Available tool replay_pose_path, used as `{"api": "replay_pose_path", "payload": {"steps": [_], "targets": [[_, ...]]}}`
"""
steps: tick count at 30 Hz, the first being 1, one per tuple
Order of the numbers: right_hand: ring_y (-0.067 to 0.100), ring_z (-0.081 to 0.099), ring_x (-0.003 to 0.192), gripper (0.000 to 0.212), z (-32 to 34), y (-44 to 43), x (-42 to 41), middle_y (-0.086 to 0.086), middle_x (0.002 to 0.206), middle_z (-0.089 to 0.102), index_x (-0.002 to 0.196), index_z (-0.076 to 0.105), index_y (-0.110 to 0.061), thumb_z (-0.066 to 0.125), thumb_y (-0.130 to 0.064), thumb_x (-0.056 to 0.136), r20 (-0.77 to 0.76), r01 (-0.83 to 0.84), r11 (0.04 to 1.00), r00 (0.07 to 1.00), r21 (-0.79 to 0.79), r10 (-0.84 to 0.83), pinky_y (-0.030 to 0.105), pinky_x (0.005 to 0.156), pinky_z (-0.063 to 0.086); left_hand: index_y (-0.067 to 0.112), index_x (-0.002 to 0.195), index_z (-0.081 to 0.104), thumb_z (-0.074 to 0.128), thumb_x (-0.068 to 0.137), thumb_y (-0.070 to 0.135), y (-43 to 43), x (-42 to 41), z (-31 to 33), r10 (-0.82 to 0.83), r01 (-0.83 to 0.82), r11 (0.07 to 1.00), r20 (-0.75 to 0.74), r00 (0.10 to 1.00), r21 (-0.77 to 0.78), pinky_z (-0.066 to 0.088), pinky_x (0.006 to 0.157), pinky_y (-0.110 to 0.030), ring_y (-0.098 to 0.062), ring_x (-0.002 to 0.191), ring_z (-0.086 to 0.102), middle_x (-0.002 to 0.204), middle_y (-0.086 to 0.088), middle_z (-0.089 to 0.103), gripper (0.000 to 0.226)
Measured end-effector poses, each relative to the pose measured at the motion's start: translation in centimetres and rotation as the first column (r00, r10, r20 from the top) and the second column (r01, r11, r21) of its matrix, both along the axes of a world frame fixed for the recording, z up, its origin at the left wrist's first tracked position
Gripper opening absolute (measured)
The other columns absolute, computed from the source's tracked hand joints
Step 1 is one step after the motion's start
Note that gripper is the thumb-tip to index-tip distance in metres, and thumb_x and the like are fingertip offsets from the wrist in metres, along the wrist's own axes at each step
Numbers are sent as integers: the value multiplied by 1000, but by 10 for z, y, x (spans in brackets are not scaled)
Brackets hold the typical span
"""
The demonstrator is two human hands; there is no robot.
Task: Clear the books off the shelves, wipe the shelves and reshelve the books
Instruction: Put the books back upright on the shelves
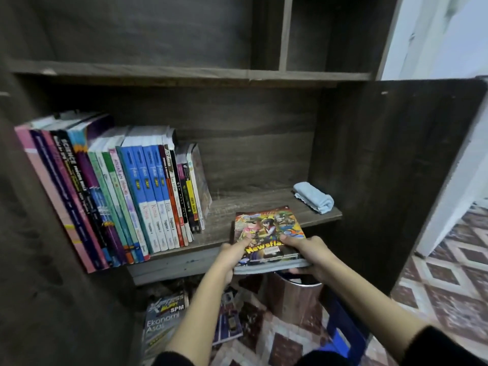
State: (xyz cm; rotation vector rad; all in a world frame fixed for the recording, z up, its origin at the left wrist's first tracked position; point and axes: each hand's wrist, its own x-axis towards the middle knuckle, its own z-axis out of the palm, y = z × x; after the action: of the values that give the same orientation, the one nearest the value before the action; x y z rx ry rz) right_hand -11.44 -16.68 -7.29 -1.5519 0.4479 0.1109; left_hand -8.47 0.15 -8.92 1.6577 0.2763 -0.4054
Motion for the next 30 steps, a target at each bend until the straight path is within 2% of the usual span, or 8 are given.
{"api": "replay_pose_path", "payload": {"steps": [5, 9, 13, 18, 21, 24, 28, 30], "targets": [[21, 64, 63, 27, -15, 2, 40, 8, 78, 65, 88, 62, -4, 76, -24, 80, -9, -53, 998, 999, -36, 53, 25, 38, 48, 14, 144, 37, 62, 76, 65, 3, 28, -19, 74, -88, 987, -107, 992, -137, 28, 111, -45, -28, 136, 35, 150, -8, 35, 88], [18, 64, 63, 28, -21, 0, 64, 6, 79, 66, 91, 59, -7, 76, -25, 80, -61, -95, 995, 994, -42, 92, 26, 41, 50, 18, 138, 45, 68, 19, 87, 10, 80, -68, 69, -87, 987, -136, 988, -135, 40, 103, -52, -30, 123, 51, 134, -7, 55, 140], [18, 65, 66, 27, -29, -2, 74, 5, 79, 66, 87, 59, -8, 76, -28, 80, -123, -138, 990, 983, -26, 134, 31, 47, 54, 13, 150, 20, 57, 79, 66, 5, 56, -29, 73, -81, 994, -106, 992, -78, 28, 112, -48, -31, 138, 30, 154, -10, 25, 96], [24, 65, 93, 48, -44, -4, 77, 8, 103, 67, 99, 60, -8, 78, -45, 74, -73, -88, 955, 995, -284, 70, 42, 82, 56, 11, 152, 9, 49, 88, 60, 5, 65, -43, 99, -102, 994, -64, 993, -39, 20, 113, -48, -29, 144, 17, 158, -8, 9, 90], [23, 49, 123, 84, -46, -4, 70, 6, 133, 50, 134, 42, -15, 67, -66, 72, 158, 11, 672, 975, -741, 159, 38, 99, 43, 9, 151, 9, 51, 88, 57, 4, 64, -45, 140, -142, 989, -49, 989, -35, 21, 112, -48, -30, 143, 19, 158, -10, 12, 89], [13, 34, 136, 102, -36, 3, 55, -4, 146, 36, 145, 28, -30, 71, -71, 62, 277, -109, 599, 813, -793, 513, 33, 111, 31, 10, 147, 24, 60, 77, 64, 2, 63, -45, 177, -179, 981, -31, 984, -71, 32, 108, -51, -34, 134, 36, 152, -14, 29, 96], [23, 9, 146, 109, -48, 15, 58, 5, 157, 16, 152, 11, -29, 77, -52, 68, 38, -80, 135, 711, -988, 702, 37, 119, 11, 12, 140, 43, 62, 79, 59, 1, 69, -46, 180, -186, 974, -57, 982, -128, 40, 102, -51, -32, 126, 47, 143, -12, 44, 79], [31, 19, 144, 97, -64, 17, 57, 11, 153, 26, 150, 23, -22, 76, -35, 69, 49, 52, 16, 740, -999, 671, 47, 117, 21, 13, 132, 52, 62, 77, 60, -1, 68, -42, 164, -175, 971, -79, 983, -162, 45, 98, -51, -32, 118, 54, 133, -12, 54, 73]]}}
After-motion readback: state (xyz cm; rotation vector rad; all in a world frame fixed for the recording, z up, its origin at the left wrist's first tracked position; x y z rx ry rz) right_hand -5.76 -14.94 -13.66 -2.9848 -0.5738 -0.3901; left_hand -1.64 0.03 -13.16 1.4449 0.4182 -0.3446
